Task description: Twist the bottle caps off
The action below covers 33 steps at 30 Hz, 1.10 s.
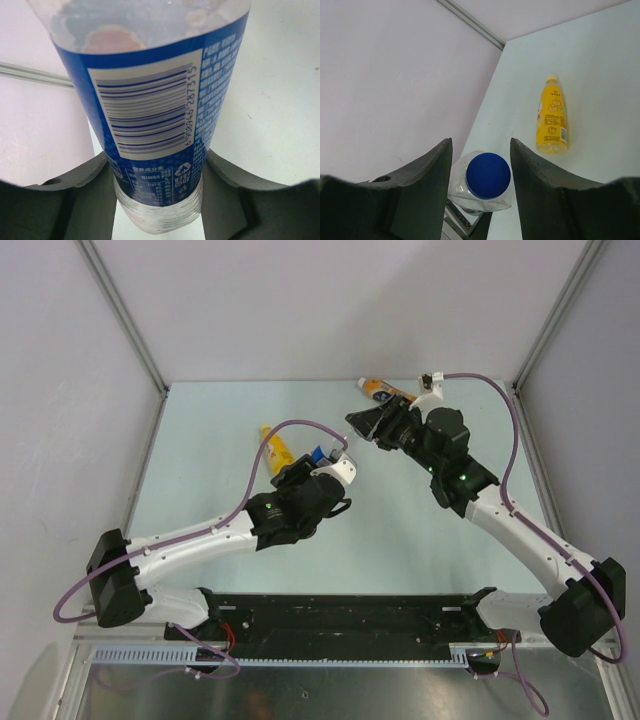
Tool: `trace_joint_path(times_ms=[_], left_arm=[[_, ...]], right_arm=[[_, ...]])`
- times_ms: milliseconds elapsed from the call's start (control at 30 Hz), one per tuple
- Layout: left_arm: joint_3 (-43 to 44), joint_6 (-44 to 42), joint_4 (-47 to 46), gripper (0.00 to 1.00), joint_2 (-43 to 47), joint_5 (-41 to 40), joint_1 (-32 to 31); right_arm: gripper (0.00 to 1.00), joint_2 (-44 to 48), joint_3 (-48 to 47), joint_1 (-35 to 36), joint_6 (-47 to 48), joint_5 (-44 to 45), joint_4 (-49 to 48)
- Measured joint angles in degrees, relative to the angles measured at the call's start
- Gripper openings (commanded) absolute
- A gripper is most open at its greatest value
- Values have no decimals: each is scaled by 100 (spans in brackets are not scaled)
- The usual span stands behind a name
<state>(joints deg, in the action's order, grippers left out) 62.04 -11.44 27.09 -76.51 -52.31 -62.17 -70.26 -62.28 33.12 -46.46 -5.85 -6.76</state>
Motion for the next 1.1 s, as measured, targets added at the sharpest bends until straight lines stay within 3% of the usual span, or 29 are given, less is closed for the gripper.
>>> trace_joint_path(times_ms=[167, 367, 433, 800, 1100], left_arm=[[0, -2, 4, 0, -4, 0, -13], [33, 44, -28, 0, -44, -35, -26], [33, 46, -33, 0, -44, -48, -31], [33, 63, -96, 0, -52, 234, -72], [33, 87, 17, 0, 573, 1775, -57]], right_arm=[[49, 0, -2, -28, 0, -11, -11], [8, 0, -9, -66, 17, -2, 13], [2, 2, -11, -68, 24, -2, 11], [0, 225, -13, -61, 407, -13, 275], [0, 748, -28, -111, 1482, -861, 348]])
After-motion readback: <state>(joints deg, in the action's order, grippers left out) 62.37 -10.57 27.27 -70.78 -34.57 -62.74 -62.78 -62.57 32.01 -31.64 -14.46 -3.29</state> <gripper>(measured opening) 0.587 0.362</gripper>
